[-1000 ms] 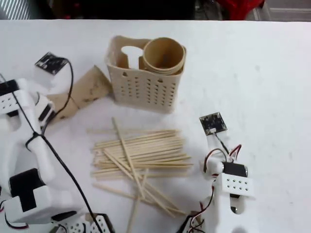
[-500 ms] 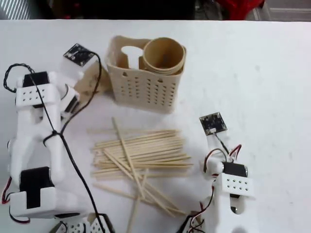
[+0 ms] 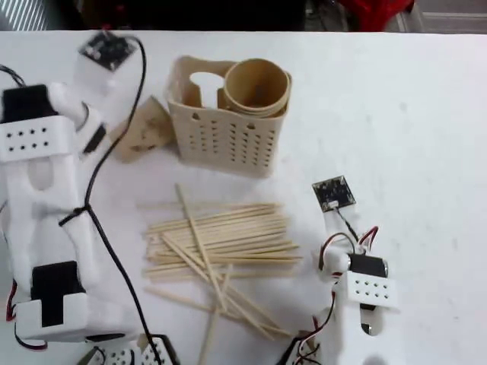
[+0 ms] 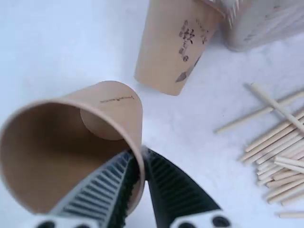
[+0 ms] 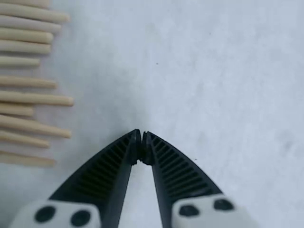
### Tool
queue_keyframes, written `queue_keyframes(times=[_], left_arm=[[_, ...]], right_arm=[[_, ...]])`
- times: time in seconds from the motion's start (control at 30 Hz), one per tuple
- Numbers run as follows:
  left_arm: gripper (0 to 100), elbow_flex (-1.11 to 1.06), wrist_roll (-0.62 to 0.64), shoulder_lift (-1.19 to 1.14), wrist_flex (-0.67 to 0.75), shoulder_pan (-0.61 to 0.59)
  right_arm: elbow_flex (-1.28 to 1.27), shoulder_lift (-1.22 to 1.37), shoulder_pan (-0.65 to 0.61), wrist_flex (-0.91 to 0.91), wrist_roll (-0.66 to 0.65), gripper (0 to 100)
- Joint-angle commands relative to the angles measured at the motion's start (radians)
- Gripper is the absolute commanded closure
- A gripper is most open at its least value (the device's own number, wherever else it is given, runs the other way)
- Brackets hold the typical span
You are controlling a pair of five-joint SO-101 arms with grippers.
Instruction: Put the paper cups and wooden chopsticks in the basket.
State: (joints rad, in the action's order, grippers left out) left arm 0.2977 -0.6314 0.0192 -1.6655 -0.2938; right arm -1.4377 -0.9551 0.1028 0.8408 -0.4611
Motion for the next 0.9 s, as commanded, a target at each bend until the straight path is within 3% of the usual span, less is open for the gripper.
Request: queue_keyframes(times=[0.0,0.3,0.57,0.7,0.87], left_arm=[[98,0.361,0.112,0.053,-0.103,0.061],[97,0.591,0.336,0.051,-0.109,0.369],[97,0.667,0.374,0.044,0.012,0.664],[97,0.651,0.376,-0.008,0.072,0.728],[98,0.651,0.376,-0.147,0.101,0.723]], right_arm=[[0.005,0.004,-0.005,-0.018,0.0,98.1],[0.005,0.004,-0.005,-0.018,0.0,98.1],[0.005,0.004,-0.005,-0.018,0.0,98.1],[0.005,0.004,-0.005,-0.018,0.0,98.1],[0.005,0.004,-0.005,-0.018,0.0,98.1]])
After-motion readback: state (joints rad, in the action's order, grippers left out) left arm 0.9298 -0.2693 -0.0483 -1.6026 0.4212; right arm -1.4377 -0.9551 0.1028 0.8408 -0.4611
